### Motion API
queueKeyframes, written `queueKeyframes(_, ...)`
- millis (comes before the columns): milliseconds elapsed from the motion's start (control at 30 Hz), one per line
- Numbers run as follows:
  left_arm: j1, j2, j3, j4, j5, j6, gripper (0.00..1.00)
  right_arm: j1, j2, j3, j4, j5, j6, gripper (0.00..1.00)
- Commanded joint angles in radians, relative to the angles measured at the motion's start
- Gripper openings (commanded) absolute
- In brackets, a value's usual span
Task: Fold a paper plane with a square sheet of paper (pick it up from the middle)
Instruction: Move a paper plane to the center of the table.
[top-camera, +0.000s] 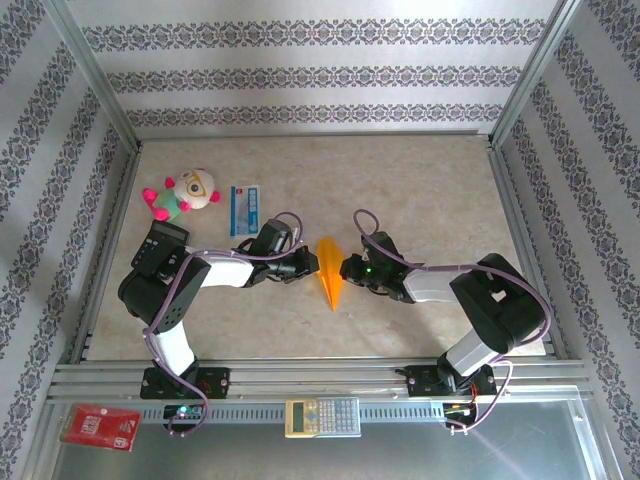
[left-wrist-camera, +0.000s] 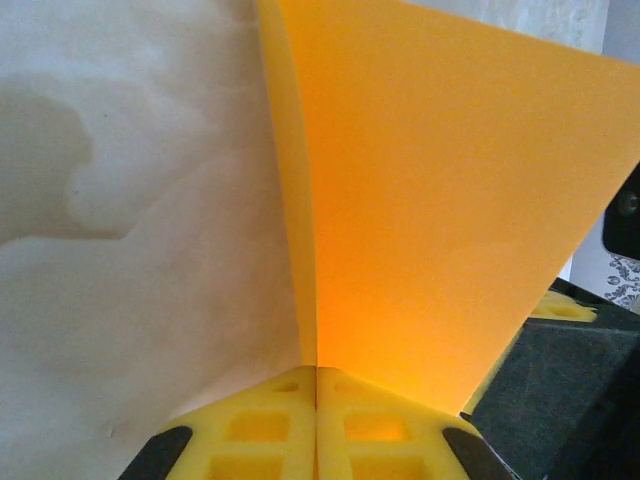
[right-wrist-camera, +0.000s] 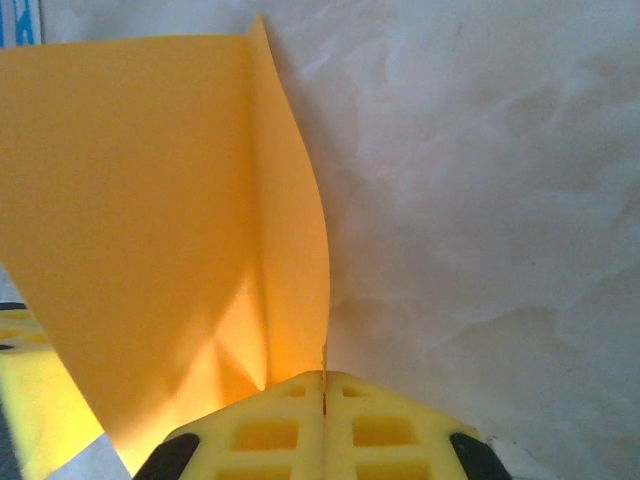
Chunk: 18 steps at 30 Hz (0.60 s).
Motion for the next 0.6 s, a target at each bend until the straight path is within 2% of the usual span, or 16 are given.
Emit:
queueKeyframes(0,0.019,0.013,0.006,0.049,0.014,0.003,0.08,-0.009,0.003,0.013,0.020,0.009,-0.004,0.00)
queueKeyframes(200,0.022,0.018,0.005,0.078,0.031,-0.008,0.10,-0.017,-0.007,0.026,-0.006,-0.010,-0.037,0.05)
queueKeyframes(333,0.022,0.027,0.002,0.082,0.037,-0.013,0.09,-0.023,-0.011,0.040,-0.038,-0.010,-0.058,0.04)
queueKeyframes(567,0.022,0.035,-0.004,0.101,0.043,-0.032,0.07,-0.042,-0.042,0.065,-0.116,-0.034,-0.099,0.24)
